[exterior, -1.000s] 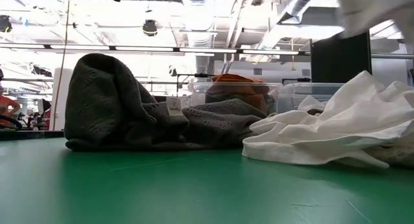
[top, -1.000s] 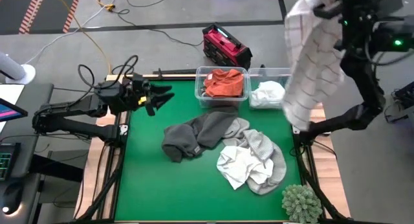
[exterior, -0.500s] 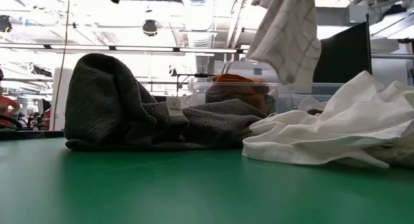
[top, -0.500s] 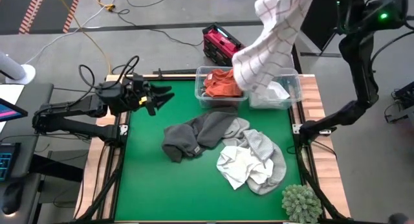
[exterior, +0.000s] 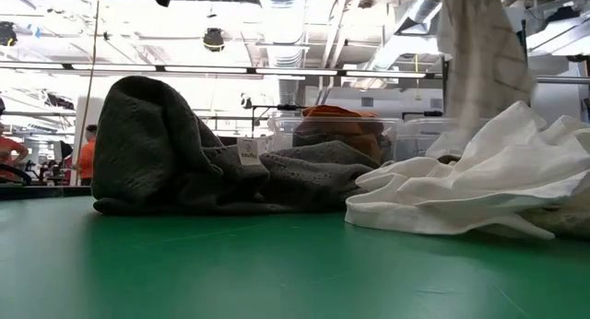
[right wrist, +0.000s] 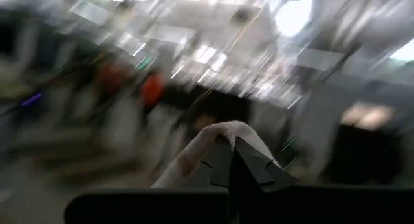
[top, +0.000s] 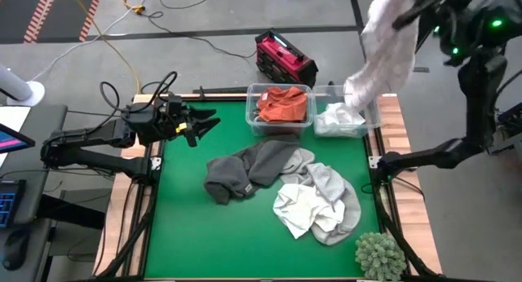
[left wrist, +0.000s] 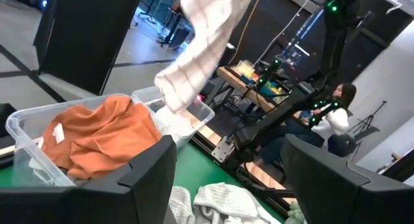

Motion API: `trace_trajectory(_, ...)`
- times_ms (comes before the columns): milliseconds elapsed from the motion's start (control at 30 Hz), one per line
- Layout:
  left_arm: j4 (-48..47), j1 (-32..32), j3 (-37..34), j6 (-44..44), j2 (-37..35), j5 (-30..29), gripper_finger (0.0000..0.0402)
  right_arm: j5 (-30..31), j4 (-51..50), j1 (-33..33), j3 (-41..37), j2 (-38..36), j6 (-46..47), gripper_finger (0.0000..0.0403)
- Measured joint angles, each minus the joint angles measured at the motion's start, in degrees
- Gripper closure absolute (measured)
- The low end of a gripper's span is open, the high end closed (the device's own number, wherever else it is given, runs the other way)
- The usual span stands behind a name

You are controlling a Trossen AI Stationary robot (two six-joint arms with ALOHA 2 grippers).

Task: Sort towels by color in basket
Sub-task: Put the white-brown towel into the right transparent bin

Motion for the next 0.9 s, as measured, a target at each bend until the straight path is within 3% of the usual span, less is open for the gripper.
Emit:
trace_trajectory(200, 3.17, 0.23, -0.01, 3.13, 0.00, -0.05, 0.0136, -0.66, -25.81, 5.68, -0.09, 0.48, 4.63, 0.0378)
trace_trajectory(467, 10.87, 3.06, -0.01, 8.97, -0.02, -0.35, 0.0136, -5.78, -49.00, 9.53, -6.69, 3.72, 14.98, 0.0378)
trace_trajectory(600, 13.81, 3.72, -0.01, 12.21, -0.02, -0.46, 0.0136, -4.71, -49.93, 6.89, -17.73, 4.20, 18.53, 0.0378)
trace_trajectory(900, 13.49, 3.12, 0.00, 11.21, -0.01, -0.01, 0.0136, -2.69, -35.77, -0.90, -46.79, 4.06, 21.74, 0.0378)
